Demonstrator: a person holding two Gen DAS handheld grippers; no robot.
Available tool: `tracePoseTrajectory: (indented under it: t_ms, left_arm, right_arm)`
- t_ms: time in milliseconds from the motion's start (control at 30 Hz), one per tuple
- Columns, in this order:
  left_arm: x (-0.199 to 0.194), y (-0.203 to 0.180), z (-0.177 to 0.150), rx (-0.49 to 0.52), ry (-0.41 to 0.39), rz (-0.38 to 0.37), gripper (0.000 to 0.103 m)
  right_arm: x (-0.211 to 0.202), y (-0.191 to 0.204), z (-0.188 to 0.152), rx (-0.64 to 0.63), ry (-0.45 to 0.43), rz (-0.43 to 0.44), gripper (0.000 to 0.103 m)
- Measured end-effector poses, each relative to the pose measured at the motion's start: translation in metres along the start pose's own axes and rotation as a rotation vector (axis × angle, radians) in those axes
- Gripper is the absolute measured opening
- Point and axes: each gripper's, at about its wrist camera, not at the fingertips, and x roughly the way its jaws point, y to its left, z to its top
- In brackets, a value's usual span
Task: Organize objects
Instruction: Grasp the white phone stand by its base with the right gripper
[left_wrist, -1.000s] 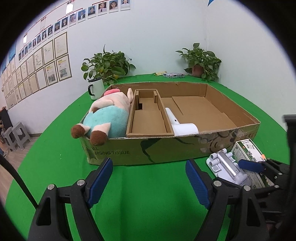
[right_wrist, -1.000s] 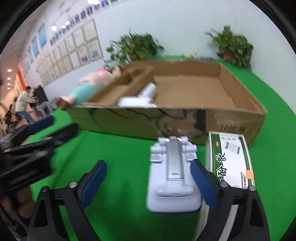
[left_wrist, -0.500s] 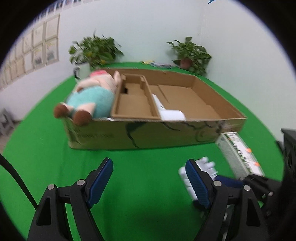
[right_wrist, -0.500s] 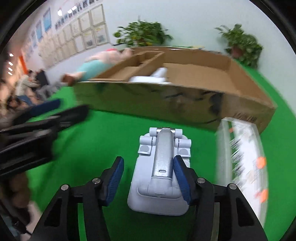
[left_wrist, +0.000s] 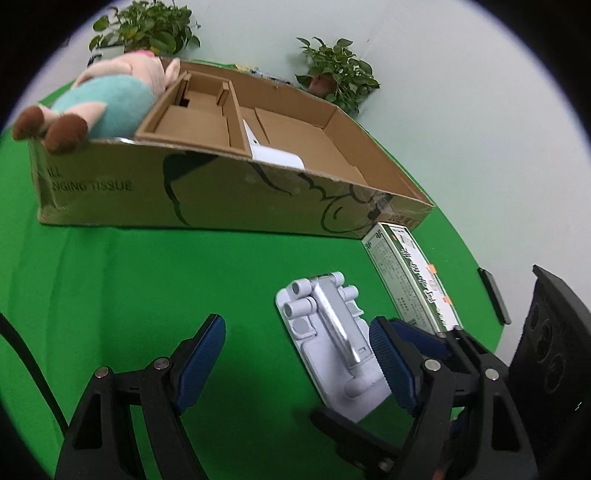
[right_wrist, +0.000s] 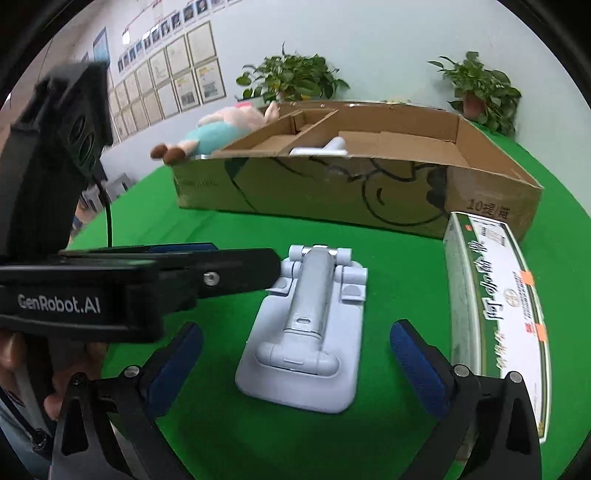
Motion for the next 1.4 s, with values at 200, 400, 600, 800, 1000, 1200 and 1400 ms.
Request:
tracePoseTrajectory:
  t_ms: [200, 400, 600, 800, 1000, 1200, 1400]
  left_arm:
    - [-0.008, 0.003, -0.012, -0.033, 0.022, -0.073, 0.079]
    - [-0.013, -0.002, -0.034, -0.031, 0.035, -0.093, 0.079]
    - [-0.008, 0.002, -0.025, -0.059, 0.056, -0.127, 0.073]
    - [-0.008, 0.013, -0.022, -0.109, 0.081, -0.195, 0.07]
    - [-0.006, 0.018, -0.022, -0.149, 0.11, -0.212, 0.06]
    - [0.003, 0.017, -0.021, -0.185, 0.138, -0.21, 0.047]
    - [-0.002, 0.017, -0.024, -0.175, 0.143, -0.202, 0.047]
  right_arm:
    - [0.0, 0.003, -0.008, 0.01, 0.047, 0.03, 0.068]
    - [-0.016, 0.01, -0.019, 0.061, 0.035, 0.146, 0.098]
    - [-0.007, 0.013, -0.019, 0.076, 0.046, 0.075, 0.098]
    - [0.002, 0.012, -0.012, 0.096, 0.041, 0.097, 0.097]
    - [0.003, 0.01, -0.013, 0.049, 0.037, 0.037, 0.09]
    - [0.003, 0.01, -0.013, 0.045, 0.032, 0.032, 0.086]
    - [0.001, 0.011, -0.012, 0.05, 0.02, 0.044, 0.072]
